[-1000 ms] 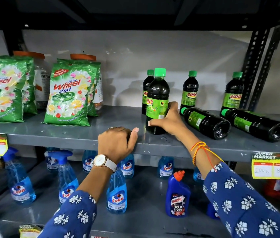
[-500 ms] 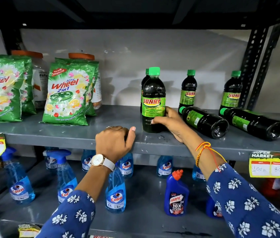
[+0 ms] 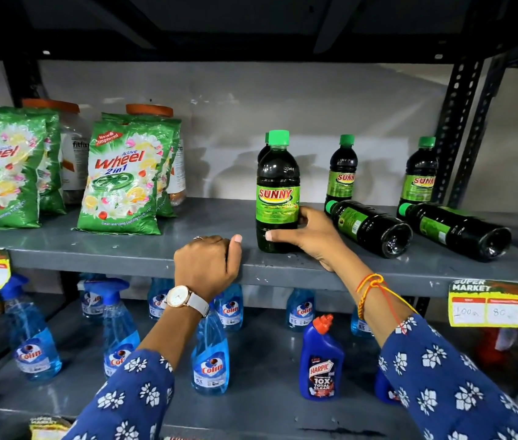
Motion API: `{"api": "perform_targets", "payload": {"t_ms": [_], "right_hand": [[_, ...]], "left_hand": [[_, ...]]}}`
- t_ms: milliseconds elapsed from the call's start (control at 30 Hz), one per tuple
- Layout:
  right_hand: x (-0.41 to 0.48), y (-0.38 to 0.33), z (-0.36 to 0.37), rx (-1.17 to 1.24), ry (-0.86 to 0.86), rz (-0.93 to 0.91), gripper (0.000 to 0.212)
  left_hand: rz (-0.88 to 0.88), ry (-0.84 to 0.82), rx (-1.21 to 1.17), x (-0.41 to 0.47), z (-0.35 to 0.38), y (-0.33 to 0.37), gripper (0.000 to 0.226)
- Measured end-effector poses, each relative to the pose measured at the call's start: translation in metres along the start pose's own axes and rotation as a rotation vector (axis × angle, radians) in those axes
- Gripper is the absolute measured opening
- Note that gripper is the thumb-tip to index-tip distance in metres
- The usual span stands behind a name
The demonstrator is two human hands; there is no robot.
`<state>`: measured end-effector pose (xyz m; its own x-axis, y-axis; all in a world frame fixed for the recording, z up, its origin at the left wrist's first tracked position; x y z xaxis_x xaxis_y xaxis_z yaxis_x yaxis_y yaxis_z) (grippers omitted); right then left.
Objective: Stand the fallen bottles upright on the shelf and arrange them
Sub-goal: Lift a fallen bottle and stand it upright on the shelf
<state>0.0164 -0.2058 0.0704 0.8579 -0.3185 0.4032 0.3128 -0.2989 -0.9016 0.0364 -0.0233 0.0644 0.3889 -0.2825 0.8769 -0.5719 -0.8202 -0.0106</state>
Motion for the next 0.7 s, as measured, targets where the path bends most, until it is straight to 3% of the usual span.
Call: {"api": "perform_targets", "payload": {"t_ms": [433, 533, 600, 633, 700], "right_hand": [[-0.025, -0.014, 0.005, -0.071, -0.014, -0.058, 0.037], [-0.032, -0.016, 0.000, -0.060, -0.018, -0.019, 0.056], [-0.037, -0.023, -0.024, -0.106, 0.093, -0.009, 0.088], [-0.039, -0.032, -0.042, -0.147, 0.177, -0.047, 0.089], [-0.042, -0.057, -0.084, -0.258, 0.351, -0.149, 0.068]], "left_hand": [[-0.004, 0.070, -0.077, -0.003, -0.001, -0.003, 0.051], [-0.117, 0.170, -0.202, -0.005, -0.008, -0.012, 0.043], [-0.212, 0.301, -0.326, -0.010, -0.022, -0.015, 0.038], [-0.200, 0.381, -0.363, -0.013, -0.031, -0.009, 0.035], [-0.074, 0.465, -0.446, -0.014, -0.047, 0.026, 0.033]]}}
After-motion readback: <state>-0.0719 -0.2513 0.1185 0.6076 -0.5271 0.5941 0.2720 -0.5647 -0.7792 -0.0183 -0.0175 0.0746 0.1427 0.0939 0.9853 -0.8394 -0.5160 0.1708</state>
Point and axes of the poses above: each hand's wrist, its own x-axis towards the middle knuckle, its own z-axis out of the palm, y = z × x, the point moved 8 cm from there along x, towards the middle knuckle, and after that the axes turned 11 degrees about x, right-handed, at the moved point
